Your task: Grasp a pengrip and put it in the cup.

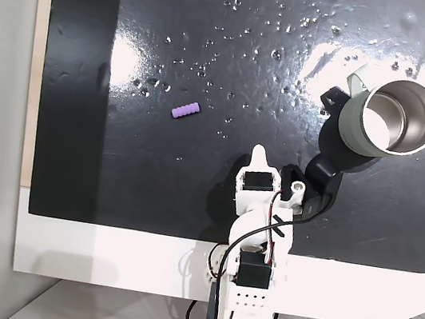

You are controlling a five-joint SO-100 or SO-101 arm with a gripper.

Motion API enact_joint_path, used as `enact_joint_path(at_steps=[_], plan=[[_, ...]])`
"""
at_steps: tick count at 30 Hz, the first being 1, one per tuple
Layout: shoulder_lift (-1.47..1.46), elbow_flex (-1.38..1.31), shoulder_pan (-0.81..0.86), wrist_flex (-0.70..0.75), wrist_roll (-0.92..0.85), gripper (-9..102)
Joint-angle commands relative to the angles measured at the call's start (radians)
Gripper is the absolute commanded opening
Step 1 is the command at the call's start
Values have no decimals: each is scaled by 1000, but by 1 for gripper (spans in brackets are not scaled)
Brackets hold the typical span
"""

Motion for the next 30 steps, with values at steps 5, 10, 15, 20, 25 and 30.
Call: enact_joint_path(at_steps=[5,10,15,20,25,30], plan=[[11,-3,9,-32,0,0],[11,-3,9,-32,0,0],[11,-3,9,-32,2,0],[11,-44,-25,-43,18,0],[-63,-170,-71,-17,17,0],[-380,-362,-80,-29,29,0]])
